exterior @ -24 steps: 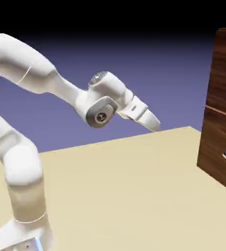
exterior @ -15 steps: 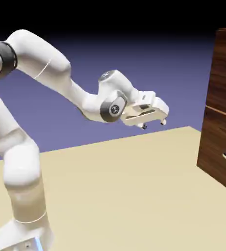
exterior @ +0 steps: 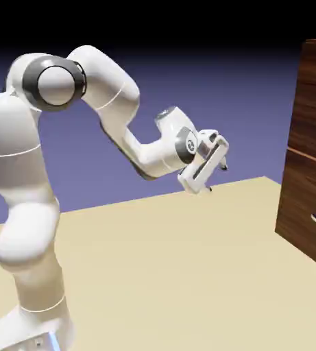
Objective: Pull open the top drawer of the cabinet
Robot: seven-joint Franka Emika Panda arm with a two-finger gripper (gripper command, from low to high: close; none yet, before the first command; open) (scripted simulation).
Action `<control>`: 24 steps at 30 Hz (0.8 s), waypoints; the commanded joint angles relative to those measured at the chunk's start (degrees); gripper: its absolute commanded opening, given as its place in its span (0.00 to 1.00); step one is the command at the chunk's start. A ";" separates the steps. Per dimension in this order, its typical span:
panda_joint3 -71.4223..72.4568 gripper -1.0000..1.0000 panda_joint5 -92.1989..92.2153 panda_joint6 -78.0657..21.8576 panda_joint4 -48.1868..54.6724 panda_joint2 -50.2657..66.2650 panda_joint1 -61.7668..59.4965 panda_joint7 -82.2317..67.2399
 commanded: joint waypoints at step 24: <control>28.33 0.50 -44.05 -4.57 25.30 31.50 -18.53 -59.81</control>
